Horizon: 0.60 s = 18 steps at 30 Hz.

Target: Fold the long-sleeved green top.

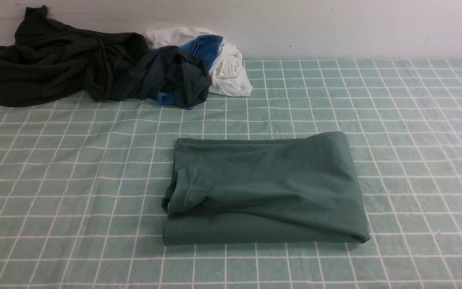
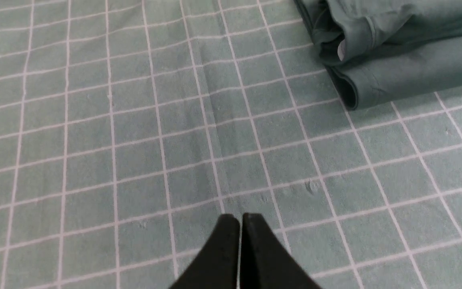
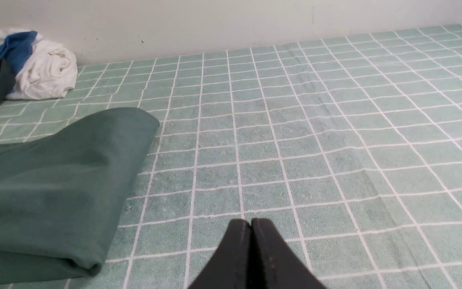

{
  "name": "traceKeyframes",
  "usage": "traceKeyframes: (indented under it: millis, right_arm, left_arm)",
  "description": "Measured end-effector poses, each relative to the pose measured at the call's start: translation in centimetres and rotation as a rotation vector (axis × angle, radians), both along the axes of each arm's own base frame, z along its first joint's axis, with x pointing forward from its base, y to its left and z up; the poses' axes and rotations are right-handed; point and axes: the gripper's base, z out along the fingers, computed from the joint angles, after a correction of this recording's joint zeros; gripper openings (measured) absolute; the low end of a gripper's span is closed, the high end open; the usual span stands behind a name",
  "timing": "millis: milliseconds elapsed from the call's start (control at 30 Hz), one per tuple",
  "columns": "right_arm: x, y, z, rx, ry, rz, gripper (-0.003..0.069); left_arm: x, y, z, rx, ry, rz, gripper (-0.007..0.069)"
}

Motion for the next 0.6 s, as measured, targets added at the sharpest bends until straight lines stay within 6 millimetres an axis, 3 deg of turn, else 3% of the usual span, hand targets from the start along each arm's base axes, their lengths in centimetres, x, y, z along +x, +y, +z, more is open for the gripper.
traceKeyframes:
  millis: [133,233,433,600]
  right_arm:
    - [0.0,0.0,0.0,0.0,0.0,0.0,-0.0014]
    - [0.0,0.0,0.0,0.0,0.0,0.0,-0.0014]
    - [0.0,0.0,0.0,0.0,0.001,0.0,-0.0014]
    - [0.0,0.0,0.0,-0.001,0.001,0.0,-0.0014]
  left_arm:
    - [0.3,0.1,-1.8,-0.021,-0.191,0.048,-0.0003]
    - [0.7,0.4,-4.7,0.007,-0.322,0.125,-0.0003]
    - [1.6,0.9,-10.1,0.03,-0.255,0.237,-0.0003]
    - [1.7,1.0,-10.2,0.048,-0.278,0.239,-0.0003]
